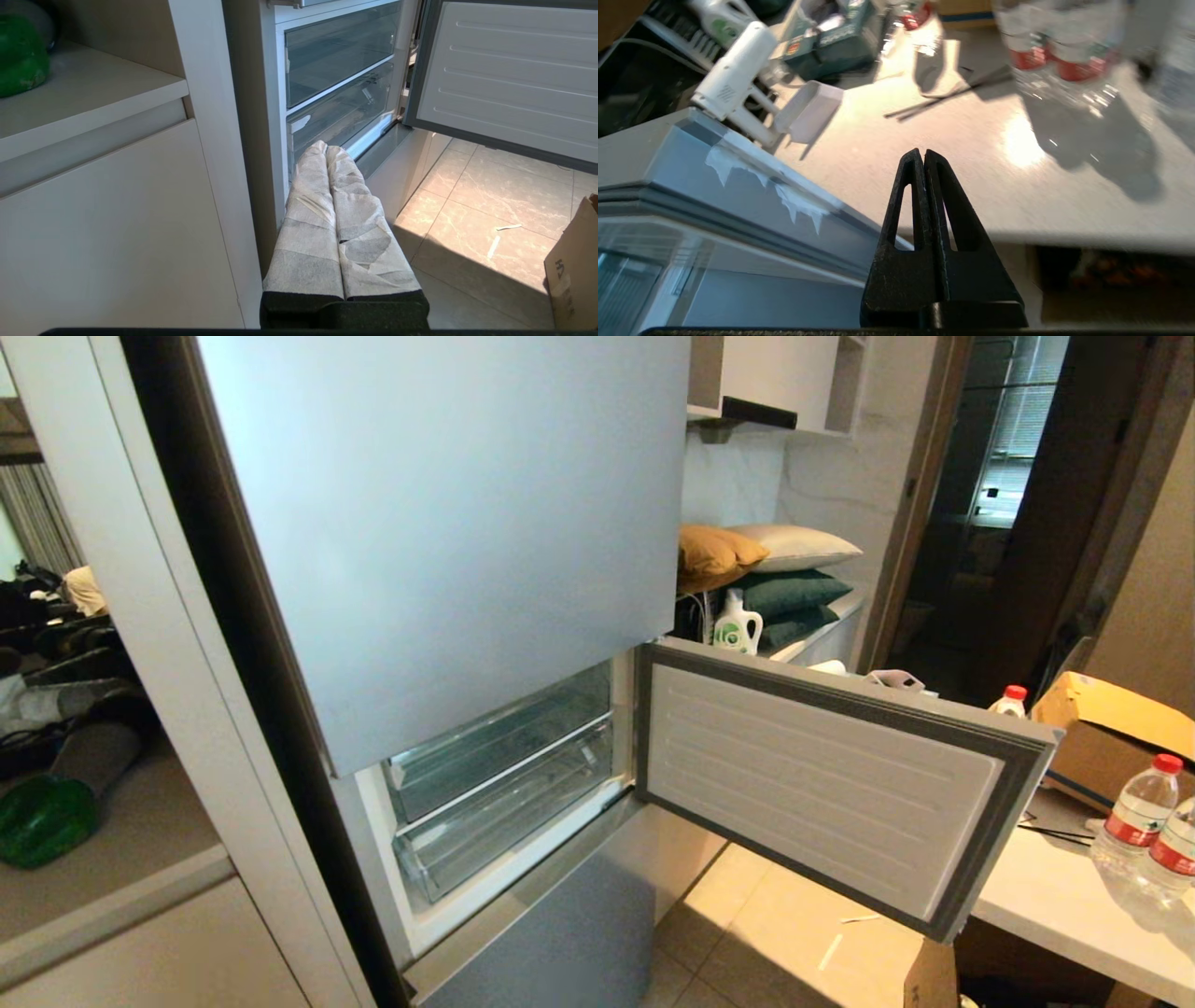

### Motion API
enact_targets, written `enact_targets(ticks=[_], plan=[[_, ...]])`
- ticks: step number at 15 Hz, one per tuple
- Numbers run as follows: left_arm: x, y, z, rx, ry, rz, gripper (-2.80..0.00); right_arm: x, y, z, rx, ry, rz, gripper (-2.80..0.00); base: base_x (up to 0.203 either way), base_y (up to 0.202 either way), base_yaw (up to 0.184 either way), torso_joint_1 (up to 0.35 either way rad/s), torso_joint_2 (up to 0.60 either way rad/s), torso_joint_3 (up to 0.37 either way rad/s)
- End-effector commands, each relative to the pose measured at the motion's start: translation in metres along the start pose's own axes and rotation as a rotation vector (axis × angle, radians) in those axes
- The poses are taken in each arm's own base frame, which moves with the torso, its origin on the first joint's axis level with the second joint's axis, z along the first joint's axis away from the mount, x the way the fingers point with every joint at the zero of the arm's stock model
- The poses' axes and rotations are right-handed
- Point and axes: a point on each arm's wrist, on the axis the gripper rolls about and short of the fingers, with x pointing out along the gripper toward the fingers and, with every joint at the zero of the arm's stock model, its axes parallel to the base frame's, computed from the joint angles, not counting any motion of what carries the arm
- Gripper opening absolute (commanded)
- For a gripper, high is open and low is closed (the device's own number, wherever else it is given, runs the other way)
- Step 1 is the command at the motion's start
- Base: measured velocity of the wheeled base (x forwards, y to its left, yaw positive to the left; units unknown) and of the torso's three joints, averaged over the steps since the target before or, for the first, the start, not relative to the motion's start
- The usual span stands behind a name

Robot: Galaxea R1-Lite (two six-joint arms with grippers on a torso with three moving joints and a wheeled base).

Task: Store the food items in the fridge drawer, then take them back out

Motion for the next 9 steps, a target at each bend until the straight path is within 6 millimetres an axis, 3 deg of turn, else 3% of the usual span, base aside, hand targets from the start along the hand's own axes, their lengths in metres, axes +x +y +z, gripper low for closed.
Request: enact_targets(ticks=[1,5,9], plan=[[0.001,0.000,-0.003,0.000,0.010,0.000,-2.80,0.037,-0.002,-0.015,-0.019,0.011,0.047,-2.80,0.000,0.000,0.000,0.000,0.00,0.000],[0.001,0.000,-0.003,0.000,0.010,0.000,-2.80,0.087,0.016,-0.026,-0.074,-0.005,0.144,-2.80,0.000,0.000,0.000,0.000,0.00,0.000],[0.001,0.000,-0.003,0.000,0.010,0.000,-2.80,0.111,0.045,-0.048,-0.094,0.044,0.230,-2.80,0.000,0.000,0.000,0.000,0.00,0.000]])
